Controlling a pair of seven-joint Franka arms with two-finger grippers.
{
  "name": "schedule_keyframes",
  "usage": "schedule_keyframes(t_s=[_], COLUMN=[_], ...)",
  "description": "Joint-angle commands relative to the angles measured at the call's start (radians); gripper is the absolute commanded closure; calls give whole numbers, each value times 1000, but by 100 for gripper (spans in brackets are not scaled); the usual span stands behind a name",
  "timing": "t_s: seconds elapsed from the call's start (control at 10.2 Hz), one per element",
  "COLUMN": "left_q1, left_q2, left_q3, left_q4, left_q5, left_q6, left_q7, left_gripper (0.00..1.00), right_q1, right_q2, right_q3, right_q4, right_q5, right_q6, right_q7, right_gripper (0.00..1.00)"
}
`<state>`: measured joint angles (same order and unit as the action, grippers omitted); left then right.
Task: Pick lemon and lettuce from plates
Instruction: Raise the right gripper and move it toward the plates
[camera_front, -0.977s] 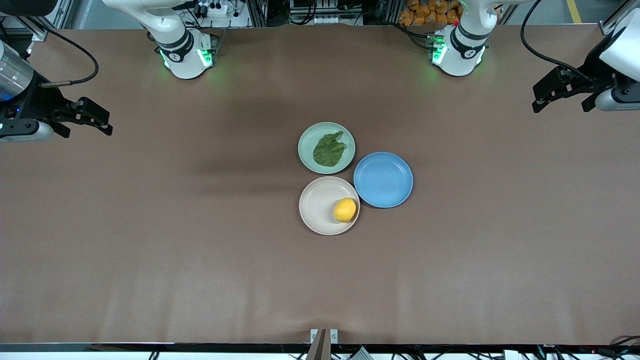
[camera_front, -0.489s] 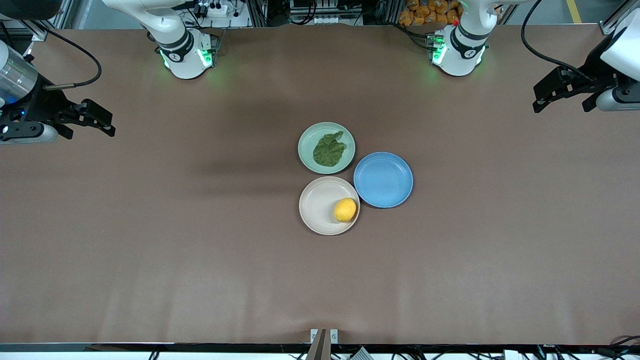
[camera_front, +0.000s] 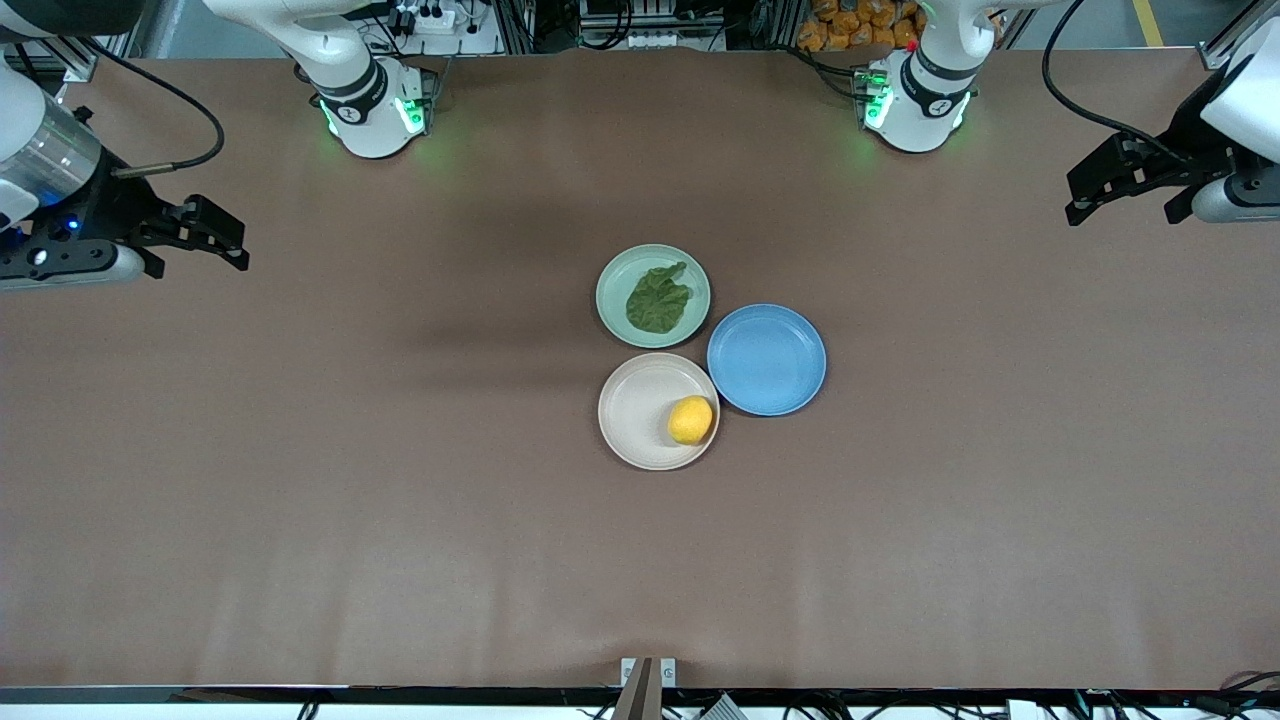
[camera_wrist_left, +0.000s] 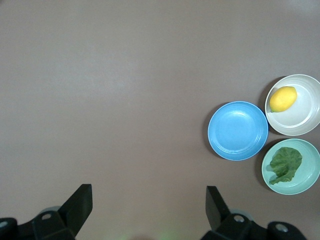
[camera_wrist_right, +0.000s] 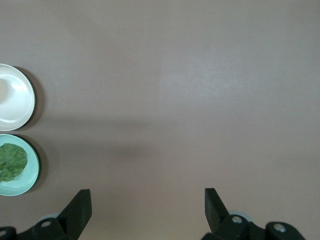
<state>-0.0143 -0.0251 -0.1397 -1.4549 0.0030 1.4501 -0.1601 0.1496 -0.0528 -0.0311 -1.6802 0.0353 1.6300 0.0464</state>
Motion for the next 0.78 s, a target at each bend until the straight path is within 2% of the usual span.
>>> schedule_keyframes(t_s=[0.0,0.68], left_q1=[8,10], left_q2=[-4,-6], left_q3=[0,3], left_q4=[5,-1], left_q5=[-17,-11], left_q6=[-16,-16], left_q7=[27,10], left_gripper=[0,0], right_q1=[54,87], right_q2=[-7,-7], right_q3=[-10,-9], right_q4=[-24,-44], right_q5=[-12,-11], right_q6=[28,34], right_q7=[77,95], right_gripper=[0,0])
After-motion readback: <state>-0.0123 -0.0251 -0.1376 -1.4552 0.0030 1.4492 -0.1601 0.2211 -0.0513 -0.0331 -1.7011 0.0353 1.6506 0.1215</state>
